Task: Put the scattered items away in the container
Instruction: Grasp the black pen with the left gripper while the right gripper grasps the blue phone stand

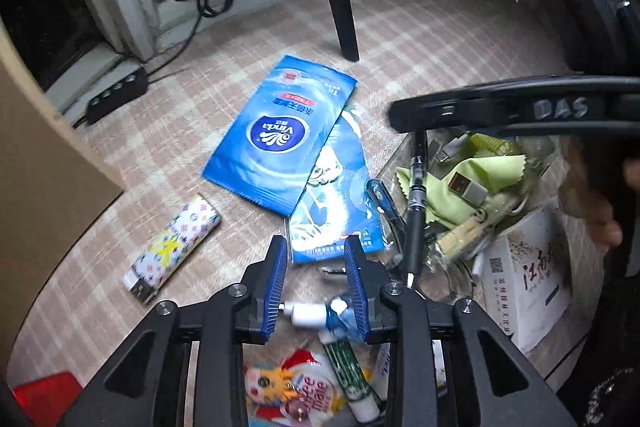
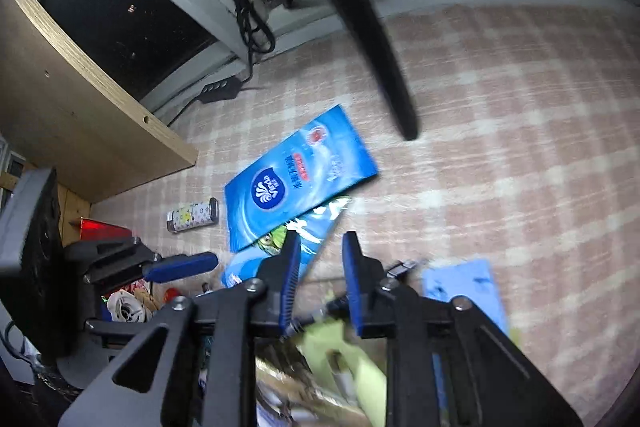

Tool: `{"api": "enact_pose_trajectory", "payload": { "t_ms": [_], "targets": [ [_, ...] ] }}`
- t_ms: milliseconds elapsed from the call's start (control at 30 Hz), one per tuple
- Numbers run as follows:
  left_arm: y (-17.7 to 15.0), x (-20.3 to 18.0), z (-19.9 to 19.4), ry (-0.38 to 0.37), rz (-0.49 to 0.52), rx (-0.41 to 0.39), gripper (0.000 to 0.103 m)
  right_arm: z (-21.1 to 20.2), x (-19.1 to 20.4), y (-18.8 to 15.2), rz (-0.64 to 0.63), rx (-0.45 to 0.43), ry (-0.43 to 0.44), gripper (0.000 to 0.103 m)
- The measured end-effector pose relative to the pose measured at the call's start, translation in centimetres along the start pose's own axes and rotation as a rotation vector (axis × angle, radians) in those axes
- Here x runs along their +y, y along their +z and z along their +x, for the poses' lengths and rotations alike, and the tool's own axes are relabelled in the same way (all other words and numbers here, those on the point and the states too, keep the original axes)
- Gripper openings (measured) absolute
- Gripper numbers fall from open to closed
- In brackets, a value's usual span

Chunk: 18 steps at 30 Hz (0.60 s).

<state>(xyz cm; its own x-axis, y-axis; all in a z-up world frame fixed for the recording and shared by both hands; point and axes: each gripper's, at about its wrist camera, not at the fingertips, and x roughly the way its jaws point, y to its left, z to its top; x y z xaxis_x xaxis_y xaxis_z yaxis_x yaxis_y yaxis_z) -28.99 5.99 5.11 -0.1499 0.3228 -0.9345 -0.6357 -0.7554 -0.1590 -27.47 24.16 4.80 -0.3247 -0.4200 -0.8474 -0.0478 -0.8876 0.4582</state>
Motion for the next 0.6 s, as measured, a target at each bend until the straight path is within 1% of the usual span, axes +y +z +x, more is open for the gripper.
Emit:
{"api": "enact_pose_trajectory", "payload": {
  "t_ms": [33,100,200,267,333,400,433,500,533,567,600],
  "targets": [
    [-0.1,-0.1,-0.6,-0.008,0.000,-0.009,0.028,-0.6,-0.3,-0.3,-0.002,-0.001,0.003,0.023],
    [-0.1,-0.4,-1.3,-0.017,0.008,-0.023,0.028,-1.5,-1.0,-0.7,-0.009,-0.005,-0.025,0.023],
    [0.1,-1.6,-2.1,-0.033,0.053,-0.026,0.028,-2.6,-2.5,-1.3,0.002,-0.003,-0.055,0.023],
    [0.7,-3.4,-1.1,-0.041,0.095,-0.018,0.028,-3.1,-3.4,-1.6,0.015,-0.005,-0.068,0.023],
    [1.5,-4.5,-0.5,-0.034,0.112,-0.007,0.028,-4.0,-4.0,-2.0,-0.016,-0.013,-0.077,0.023],
    [1.6,-4.5,-0.7,-0.034,0.111,0.002,0.028,-4.6,-4.2,-2.1,-0.062,-0.010,-0.107,0.023],
    [2.1,-4.8,-0.2,-0.039,0.109,0.012,0.028,-4.6,-4.4,-2.1,-0.079,0.011,-0.123,0.023],
    [2.9,-5.6,1.0,-0.048,0.124,0.039,0.029,-4.3,-5.0,-2.0,-0.081,0.067,-0.123,0.023],
    [3.3,-6.0,1.5,-0.036,0.137,0.050,0.029,-4.0,-5.2,-2.0,-0.083,0.080,-0.125,0.025],
    [3.7,-6.4,2.2,-0.028,0.149,0.070,0.029,-3.8,-5.4,-1.9,-0.084,0.091,-0.128,0.031],
    [4.0,-6.7,2.8,-0.021,0.161,0.087,0.029,-3.6,-5.7,-1.8,-0.078,0.096,-0.122,0.034]
  ]
}}
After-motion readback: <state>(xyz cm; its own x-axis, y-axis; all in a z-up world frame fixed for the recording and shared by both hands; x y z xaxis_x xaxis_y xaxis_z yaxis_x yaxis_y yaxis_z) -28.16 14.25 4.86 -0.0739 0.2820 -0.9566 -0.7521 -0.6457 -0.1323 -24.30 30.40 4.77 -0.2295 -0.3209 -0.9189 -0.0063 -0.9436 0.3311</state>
